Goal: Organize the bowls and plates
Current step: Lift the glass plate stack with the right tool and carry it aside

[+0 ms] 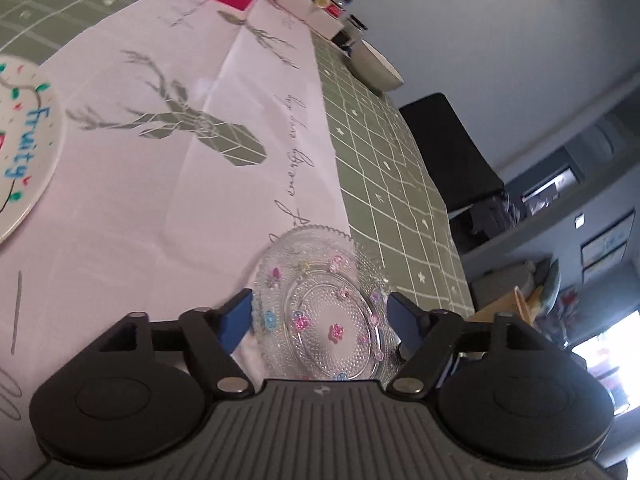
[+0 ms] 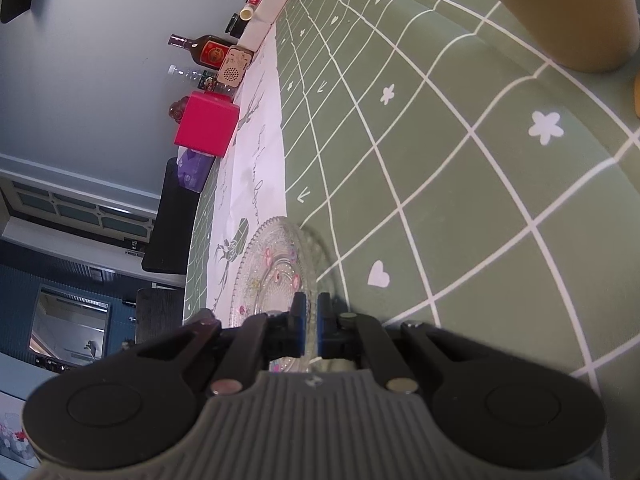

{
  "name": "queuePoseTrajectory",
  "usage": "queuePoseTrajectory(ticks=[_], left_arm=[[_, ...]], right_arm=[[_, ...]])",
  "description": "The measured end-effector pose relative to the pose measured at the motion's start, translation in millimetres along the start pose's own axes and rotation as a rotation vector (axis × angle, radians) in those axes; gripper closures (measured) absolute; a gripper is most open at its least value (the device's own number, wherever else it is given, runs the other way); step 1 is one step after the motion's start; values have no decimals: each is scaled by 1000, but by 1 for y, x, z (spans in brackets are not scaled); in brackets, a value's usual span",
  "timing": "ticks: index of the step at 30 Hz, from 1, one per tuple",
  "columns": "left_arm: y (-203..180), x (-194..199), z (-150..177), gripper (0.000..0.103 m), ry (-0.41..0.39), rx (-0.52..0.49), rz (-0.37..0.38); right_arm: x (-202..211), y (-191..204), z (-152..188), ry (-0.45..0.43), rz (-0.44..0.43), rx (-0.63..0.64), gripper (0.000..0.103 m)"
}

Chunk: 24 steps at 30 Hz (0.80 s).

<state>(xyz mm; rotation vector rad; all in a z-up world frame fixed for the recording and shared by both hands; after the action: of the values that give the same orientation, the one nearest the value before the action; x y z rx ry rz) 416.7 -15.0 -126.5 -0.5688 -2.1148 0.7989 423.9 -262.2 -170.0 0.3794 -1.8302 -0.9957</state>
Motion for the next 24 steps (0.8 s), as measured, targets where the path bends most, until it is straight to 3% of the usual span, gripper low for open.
queuePoseTrajectory(ticks=[4,6,9,12,17,18,20,24], left_arm=[[-4,-2,2,14,4,-25,-36],[3,1,1,29,-2,16,-29],[19,8,-3,52,-35,162,10],[34,12,-3,52,-81,323,80],[24,9,-3,53,-54,237,55],[24,8,-2,64,-58,235,39],[27,7,-1,76,-63,238,9],[30,8,-2,80,-68,268,19]], right_arm=[[0,-3,-2,4,-34,-39,103],[0,-3,-3,4,-51,-48,103],[-1,-1,-3,3,-59,-46,103],[-2,1,-3,1,-55,-38,103],[-1,-7,-6,14,-118,-130,103],[-1,-10,-7,23,-143,-163,102],[0,-14,-9,37,-187,-211,100],[0,-13,-9,46,-193,-229,98]])
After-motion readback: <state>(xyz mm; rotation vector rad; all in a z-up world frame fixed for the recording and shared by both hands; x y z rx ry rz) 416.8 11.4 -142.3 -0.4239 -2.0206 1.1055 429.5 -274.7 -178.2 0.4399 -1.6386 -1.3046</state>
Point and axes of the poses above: each gripper's, at about its wrist camera, not at the fingertips, and x roughly against the way its jaws point, y to its left, z to its underside, the point moved 9 cm from there along -x, roughly the way its jaws point, and after that the axes turned 8 degrees about z, right-handed, at the moved point
